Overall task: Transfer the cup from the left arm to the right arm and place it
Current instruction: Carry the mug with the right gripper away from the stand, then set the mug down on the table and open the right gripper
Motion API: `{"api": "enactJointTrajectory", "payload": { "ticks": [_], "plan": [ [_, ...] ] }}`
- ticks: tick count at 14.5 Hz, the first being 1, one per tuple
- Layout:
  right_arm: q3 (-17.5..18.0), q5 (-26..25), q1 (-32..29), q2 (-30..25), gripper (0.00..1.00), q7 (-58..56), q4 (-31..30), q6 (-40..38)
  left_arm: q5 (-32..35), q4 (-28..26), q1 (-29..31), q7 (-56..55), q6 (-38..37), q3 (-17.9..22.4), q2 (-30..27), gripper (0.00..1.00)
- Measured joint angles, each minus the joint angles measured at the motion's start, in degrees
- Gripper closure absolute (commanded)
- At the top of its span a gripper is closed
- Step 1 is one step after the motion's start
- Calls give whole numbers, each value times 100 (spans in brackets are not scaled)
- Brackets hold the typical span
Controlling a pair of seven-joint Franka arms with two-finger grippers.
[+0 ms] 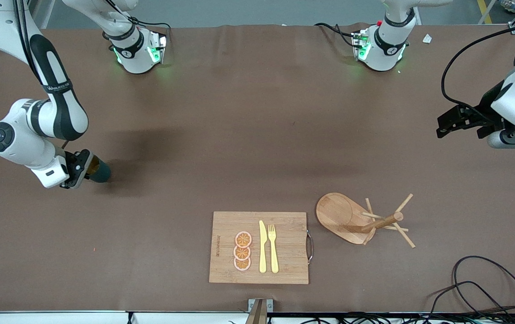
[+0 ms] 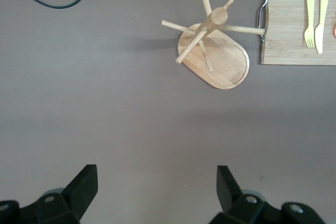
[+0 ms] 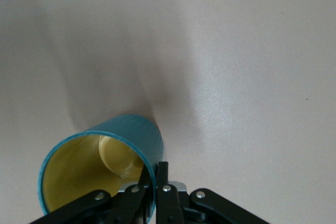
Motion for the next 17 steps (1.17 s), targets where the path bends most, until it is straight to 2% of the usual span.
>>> {"api": "enactJointTrajectory", "payload": {
  "ticks": [2,3,4,5,12,17],
  "plan": [
    [27,0,0,0,98,-5,-1,2,7,9,1,6,-4,1,-1,0],
    [36,0,0,0,92,-8,-2,2,27,13,-10,9,-13,-1,-1,0],
    [43,0,0,0,72,-12,-2,3,56,21,-25,10,-56,-8,-4,0],
    [49,0,0,0,1,-16,-2,3,69,31,-32,10,-128,-29,-8,0],
    [61,1,0,-25,0,-26,6,-53,92,57,-12,10,-211,-77,-16,0],
    [27,9,-30,-220,0,274,383,-1037,101,62,23,15,-212,-51,-16,0]
  ]
}}
